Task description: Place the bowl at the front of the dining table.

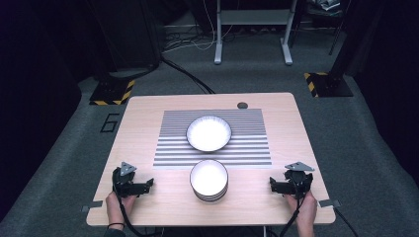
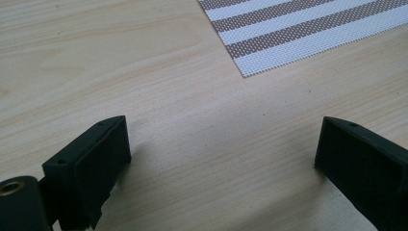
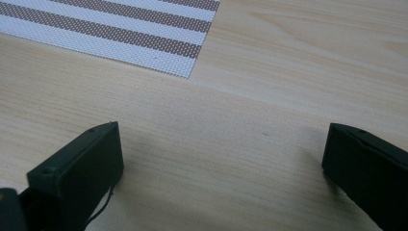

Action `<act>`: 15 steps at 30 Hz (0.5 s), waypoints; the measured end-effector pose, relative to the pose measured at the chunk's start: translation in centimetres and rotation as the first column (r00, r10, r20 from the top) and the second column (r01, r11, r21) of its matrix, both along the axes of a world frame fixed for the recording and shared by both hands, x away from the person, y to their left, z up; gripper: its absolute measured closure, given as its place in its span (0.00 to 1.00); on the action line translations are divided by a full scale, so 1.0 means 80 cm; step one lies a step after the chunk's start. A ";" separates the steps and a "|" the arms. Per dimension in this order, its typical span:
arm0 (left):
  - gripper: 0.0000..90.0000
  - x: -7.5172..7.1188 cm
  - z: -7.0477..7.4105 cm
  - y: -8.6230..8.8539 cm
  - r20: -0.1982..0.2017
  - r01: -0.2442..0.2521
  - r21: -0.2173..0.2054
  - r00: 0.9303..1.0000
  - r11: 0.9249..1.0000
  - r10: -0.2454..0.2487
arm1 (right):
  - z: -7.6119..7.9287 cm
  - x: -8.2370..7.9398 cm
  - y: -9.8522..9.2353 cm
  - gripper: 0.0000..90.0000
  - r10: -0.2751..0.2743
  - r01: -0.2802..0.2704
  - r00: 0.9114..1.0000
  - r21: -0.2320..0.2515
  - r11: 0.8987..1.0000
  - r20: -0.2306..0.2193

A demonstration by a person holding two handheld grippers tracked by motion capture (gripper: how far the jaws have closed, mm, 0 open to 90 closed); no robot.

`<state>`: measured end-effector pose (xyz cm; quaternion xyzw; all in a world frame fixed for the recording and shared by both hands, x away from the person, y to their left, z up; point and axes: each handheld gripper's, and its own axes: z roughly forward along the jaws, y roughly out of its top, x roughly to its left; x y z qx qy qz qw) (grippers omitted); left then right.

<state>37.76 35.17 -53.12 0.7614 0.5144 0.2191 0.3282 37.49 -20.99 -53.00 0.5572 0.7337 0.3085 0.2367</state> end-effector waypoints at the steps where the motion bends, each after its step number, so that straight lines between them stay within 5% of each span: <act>1: 0.05 0.000 0.000 0.000 0.000 0.000 0.000 1.000 1.000 0.000 | 0.000 0.000 0.000 0.00 0.000 0.000 1.000 0.000 1.000 0.000; 11: 0.05 0.000 0.000 0.000 -0.002 -0.004 -0.001 1.000 1.000 0.004 | 0.000 -0.001 0.000 0.00 -0.003 0.003 1.000 0.005 1.000 -0.003; 15: 0.05 -0.004 0.000 -0.004 -0.002 -0.055 -0.002 0.998 0.998 0.055 | 0.000 -0.001 0.000 0.00 -0.008 0.008 1.000 0.003 1.000 -0.005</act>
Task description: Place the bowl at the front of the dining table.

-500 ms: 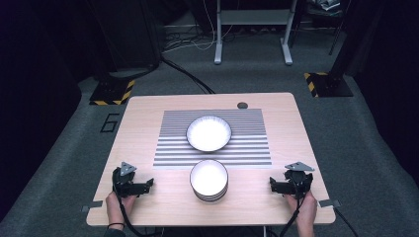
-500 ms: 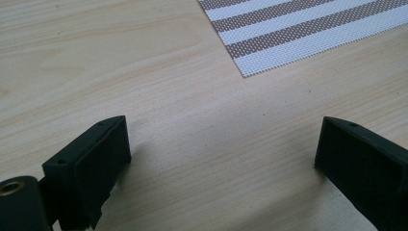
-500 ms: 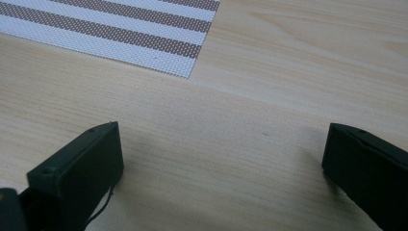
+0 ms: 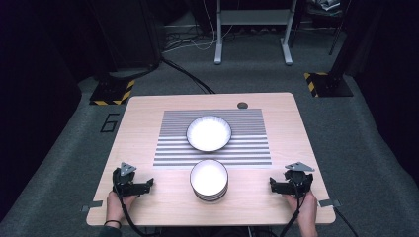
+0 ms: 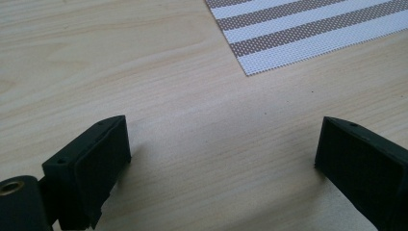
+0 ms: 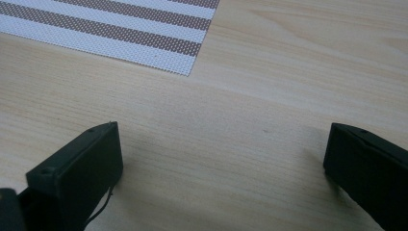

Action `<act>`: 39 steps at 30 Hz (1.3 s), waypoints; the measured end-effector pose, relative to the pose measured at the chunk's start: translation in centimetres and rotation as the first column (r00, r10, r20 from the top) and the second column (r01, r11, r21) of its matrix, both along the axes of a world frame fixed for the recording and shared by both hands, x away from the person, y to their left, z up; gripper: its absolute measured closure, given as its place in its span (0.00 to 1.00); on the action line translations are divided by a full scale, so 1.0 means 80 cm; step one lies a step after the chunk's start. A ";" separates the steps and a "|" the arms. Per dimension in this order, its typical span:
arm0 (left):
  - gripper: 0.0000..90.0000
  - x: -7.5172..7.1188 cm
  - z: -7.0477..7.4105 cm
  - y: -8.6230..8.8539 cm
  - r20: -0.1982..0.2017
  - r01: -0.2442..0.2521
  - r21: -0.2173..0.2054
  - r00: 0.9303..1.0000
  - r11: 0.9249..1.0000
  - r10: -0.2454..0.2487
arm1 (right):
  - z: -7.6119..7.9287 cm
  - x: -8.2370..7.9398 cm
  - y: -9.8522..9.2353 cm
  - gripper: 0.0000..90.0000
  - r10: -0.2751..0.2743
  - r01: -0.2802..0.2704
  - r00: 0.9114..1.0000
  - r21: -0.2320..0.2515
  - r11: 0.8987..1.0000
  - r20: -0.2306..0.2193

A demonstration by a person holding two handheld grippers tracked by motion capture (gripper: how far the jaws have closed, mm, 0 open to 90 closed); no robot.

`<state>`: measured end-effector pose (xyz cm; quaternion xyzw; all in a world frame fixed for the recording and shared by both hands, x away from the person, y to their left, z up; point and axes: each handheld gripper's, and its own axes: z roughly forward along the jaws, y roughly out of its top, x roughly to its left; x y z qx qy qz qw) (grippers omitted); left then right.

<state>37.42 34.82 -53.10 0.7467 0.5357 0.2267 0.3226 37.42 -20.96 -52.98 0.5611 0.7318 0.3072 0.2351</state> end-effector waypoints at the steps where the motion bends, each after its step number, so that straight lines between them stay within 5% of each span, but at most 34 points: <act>1: 0.05 -0.001 0.000 -0.001 0.000 -0.010 -0.001 1.000 1.000 0.010 | 0.000 0.000 0.000 0.00 -0.002 0.002 1.000 -0.002 1.000 -0.004; 12: 0.00 -0.003 0.003 -0.010 -0.034 -0.017 0.016 0.999 1.000 0.018 | 0.007 -0.002 0.001 0.00 0.038 -0.039 0.999 -0.031 0.999 -0.008; 39: 0.04 -0.016 0.054 -0.056 0.009 0.130 -0.020 0.991 0.991 -0.130 | 0.065 -0.020 0.032 0.00 0.188 -0.189 0.980 0.006 0.982 0.061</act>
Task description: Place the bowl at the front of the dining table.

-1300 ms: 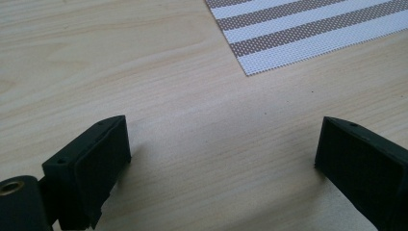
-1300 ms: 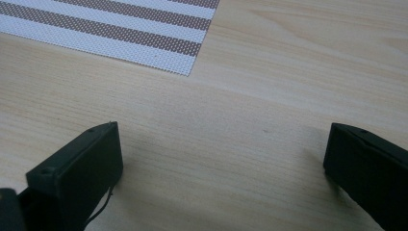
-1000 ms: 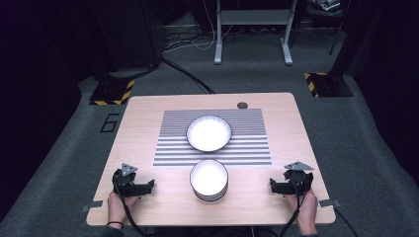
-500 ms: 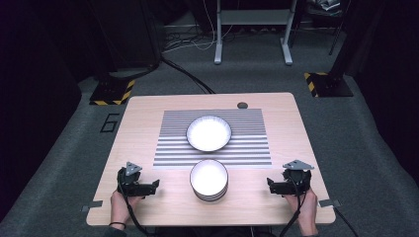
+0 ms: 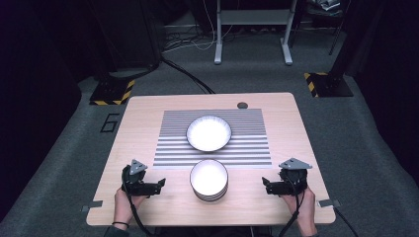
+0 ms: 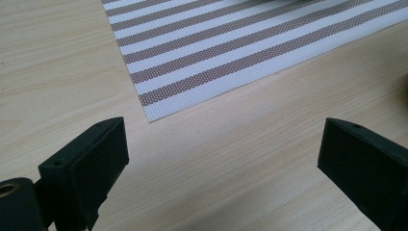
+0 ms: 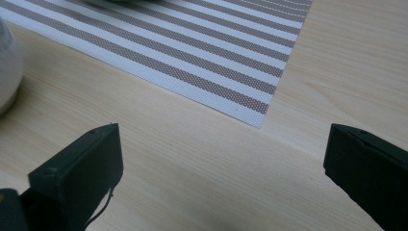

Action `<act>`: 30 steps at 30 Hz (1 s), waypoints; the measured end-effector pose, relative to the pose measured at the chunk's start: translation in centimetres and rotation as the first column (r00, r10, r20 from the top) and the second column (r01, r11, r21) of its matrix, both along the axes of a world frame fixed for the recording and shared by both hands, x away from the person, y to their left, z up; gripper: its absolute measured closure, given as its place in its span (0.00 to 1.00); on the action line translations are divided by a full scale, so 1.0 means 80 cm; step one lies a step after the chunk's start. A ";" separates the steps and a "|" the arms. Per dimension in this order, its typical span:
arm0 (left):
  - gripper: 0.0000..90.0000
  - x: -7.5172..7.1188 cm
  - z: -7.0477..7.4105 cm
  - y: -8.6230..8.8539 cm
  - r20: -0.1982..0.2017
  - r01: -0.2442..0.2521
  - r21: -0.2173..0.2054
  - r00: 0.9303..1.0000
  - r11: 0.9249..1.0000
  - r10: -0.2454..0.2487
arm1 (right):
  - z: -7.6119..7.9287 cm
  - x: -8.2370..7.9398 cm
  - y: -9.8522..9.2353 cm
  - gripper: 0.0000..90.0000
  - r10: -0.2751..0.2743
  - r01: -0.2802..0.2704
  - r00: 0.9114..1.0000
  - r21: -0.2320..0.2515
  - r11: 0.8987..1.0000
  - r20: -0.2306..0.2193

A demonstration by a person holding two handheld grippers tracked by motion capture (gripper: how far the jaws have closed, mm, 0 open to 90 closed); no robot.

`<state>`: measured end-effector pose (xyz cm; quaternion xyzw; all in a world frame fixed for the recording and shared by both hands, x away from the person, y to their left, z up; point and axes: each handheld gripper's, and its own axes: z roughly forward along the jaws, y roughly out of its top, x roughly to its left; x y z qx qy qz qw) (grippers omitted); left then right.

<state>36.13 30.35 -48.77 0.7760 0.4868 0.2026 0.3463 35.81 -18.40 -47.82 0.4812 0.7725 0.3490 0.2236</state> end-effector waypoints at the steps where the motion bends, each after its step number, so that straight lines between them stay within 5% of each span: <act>1: 0.04 0.000 0.001 0.000 0.000 0.002 -0.001 1.000 1.000 -0.002 | 0.002 0.000 0.002 0.00 0.005 -0.005 1.000 0.001 1.000 0.001; 30: 0.03 -0.008 0.048 -0.034 0.072 0.082 0.014 0.994 0.997 -0.083 | 0.049 0.001 0.057 0.01 0.157 -0.156 0.987 -0.040 0.987 0.030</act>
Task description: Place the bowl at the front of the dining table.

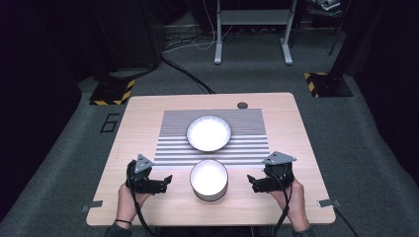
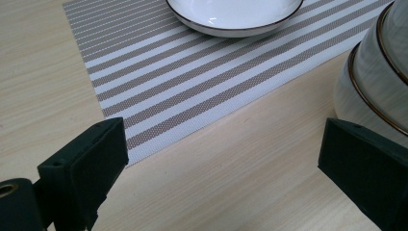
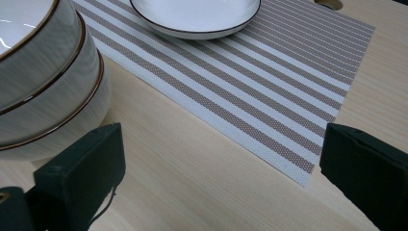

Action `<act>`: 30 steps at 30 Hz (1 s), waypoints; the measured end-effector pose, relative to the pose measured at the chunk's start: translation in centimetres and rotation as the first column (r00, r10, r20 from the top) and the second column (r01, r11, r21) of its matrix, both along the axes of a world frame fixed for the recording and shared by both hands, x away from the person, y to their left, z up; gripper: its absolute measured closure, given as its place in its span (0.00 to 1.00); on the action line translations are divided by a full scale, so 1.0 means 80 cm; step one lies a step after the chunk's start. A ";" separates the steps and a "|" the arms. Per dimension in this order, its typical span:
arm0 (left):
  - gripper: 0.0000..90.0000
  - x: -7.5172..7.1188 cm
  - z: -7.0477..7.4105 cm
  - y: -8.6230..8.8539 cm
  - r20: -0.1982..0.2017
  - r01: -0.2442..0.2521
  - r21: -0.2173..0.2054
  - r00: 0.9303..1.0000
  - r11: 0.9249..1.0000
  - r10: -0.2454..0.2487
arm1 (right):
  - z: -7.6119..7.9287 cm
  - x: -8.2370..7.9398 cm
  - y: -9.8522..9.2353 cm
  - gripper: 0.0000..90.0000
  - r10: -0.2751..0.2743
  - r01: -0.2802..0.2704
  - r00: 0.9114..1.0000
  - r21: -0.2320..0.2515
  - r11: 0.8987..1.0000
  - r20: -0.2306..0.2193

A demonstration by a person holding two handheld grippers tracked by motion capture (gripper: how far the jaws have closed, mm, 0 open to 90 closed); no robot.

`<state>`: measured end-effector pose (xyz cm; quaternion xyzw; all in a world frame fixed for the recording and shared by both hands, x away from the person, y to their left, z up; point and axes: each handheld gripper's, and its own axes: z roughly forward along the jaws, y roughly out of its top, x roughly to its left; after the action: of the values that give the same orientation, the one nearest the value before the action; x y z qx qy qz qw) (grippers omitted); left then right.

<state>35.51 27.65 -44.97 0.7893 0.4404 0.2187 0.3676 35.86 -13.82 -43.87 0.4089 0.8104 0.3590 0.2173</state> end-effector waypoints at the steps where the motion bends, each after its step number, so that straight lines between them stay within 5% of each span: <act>1: 0.03 0.000 0.001 -0.001 0.002 0.001 -0.001 1.000 1.000 -0.001 | 0.001 0.000 0.002 0.01 0.005 -0.005 1.000 -0.001 1.000 0.000; 30: 0.04 0.009 0.032 -0.034 0.027 0.086 -0.018 0.996 0.996 -0.085 | 0.030 0.005 0.035 0.02 0.086 -0.086 0.996 0.015 0.996 0.021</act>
<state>36.23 24.90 -42.44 0.8010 0.4034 0.2090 0.3898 36.28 -11.06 -41.43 0.3716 0.8221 0.3787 0.2065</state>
